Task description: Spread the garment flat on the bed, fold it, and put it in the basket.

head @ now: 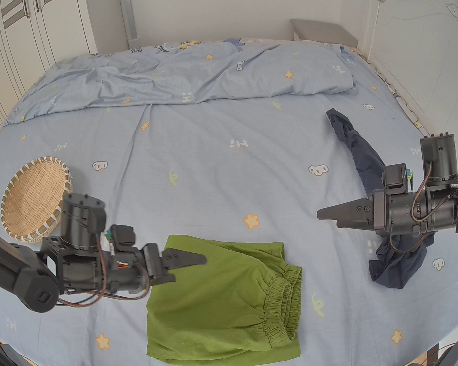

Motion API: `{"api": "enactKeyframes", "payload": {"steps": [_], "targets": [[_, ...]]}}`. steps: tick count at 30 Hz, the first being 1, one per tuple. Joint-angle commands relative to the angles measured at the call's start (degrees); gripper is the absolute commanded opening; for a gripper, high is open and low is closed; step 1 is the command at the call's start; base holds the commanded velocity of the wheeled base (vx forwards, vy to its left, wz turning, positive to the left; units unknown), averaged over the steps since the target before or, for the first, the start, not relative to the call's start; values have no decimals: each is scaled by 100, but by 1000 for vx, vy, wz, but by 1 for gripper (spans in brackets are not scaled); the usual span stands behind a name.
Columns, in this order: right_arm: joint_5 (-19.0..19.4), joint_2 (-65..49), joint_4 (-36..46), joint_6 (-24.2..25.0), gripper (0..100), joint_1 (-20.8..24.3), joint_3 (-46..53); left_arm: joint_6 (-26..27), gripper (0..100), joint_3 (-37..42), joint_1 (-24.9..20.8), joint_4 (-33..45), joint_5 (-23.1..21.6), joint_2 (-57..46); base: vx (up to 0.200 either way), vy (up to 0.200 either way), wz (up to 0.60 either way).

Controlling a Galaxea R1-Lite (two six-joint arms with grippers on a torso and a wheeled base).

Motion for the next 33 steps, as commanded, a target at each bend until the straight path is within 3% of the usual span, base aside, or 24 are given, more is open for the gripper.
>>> {"api": "enactKeyframes", "payload": {"steps": [1, 9, 19, 33], "targets": [[-23, -325, 152, -23, 100, 1012, 333, 615, 100, 1028, 1692, -1033, -1153, 462, 0, 0, 0], [-23, 537, 135, -32, 100, 1865, 386, 624, 100, 1195, 1736, -2009, -1188, 1103, 0, 0, 0], [-32, 1082, 152, -23, 100, 2717, 210, 615, 100, 1203, 1675, -2299, -1197, 1130, 0, 0, 0], [-50, 1864, 433, -5, 100, 3174, 52, 624, 100, 1159, 1684, -2308, -1197, 1147, 0, 0, 0]]}}
